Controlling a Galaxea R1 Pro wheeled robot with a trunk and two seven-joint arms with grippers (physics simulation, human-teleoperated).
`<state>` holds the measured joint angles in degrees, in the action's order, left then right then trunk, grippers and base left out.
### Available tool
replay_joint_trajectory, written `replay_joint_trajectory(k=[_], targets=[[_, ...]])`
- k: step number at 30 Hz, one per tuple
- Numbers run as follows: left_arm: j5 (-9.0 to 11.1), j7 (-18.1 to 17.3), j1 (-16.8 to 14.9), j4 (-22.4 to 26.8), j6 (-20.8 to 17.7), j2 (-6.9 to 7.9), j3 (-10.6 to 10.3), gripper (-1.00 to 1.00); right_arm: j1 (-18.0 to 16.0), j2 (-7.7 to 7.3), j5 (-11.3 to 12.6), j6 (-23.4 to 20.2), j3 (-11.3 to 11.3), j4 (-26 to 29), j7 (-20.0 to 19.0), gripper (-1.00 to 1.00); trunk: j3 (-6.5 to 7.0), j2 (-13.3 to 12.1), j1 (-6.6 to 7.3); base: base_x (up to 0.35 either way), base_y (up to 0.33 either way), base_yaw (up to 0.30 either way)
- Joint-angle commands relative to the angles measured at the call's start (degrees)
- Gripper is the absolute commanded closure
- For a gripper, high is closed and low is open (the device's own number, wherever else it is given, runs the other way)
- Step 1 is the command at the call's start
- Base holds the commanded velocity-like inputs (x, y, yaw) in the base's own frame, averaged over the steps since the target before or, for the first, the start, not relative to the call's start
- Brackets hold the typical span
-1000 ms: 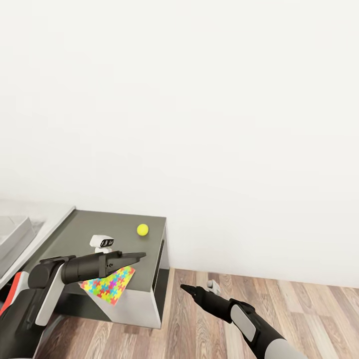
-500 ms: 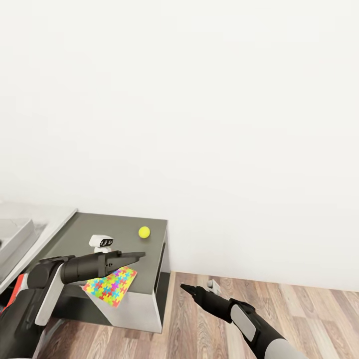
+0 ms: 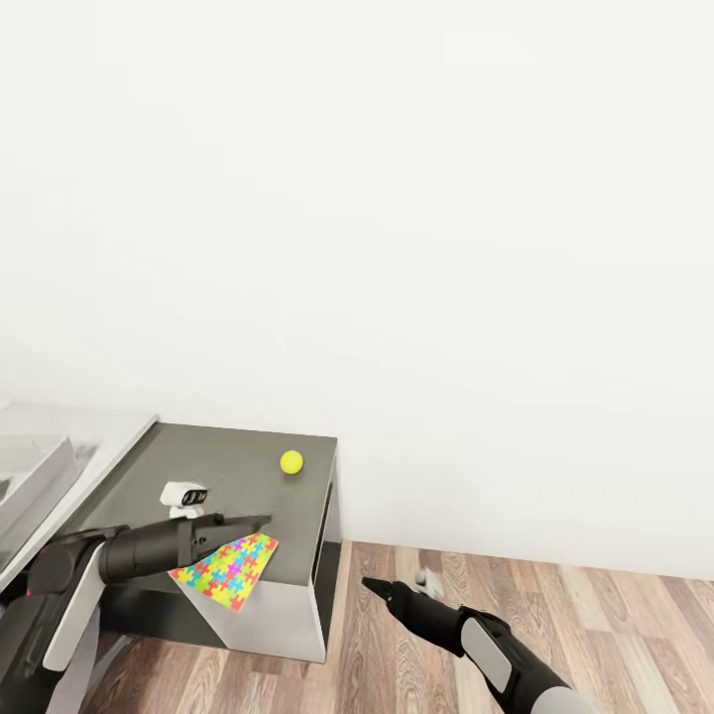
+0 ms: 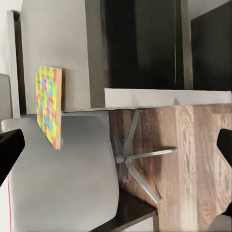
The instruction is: Put all the toys in the child's room - the three board games (two on the bed and one on the table), the two jigsaw puzzles on the table, and the tennis ball on the table - inside the toy box on the table in the child's room.
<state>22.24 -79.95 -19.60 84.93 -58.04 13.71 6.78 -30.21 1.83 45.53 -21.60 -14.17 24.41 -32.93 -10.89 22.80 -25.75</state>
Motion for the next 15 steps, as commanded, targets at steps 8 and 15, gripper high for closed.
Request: replay_joint_trajectory(k=[8, 15], targets=[[0.17, -0.1, 0.45, -0.02, -0.1, 1.41, 0.14, -1.0, 1.17, -0.55, 0.5, -0.12, 0.08, -0.38, -2.25, -1.0, -0.11, 0.11, -0.03, 0.0, 0.0, 0.0], [0.17, -0.06, 0.44, 0.0, -0.06, 1.46, 0.11, -1.0, 1.39, -0.59, 0.42, -0.05, 0.17, -0.41, -4.49, -1.0, 0.0, 0.11, -0.03, 0.0, 0.0, 0.0]])
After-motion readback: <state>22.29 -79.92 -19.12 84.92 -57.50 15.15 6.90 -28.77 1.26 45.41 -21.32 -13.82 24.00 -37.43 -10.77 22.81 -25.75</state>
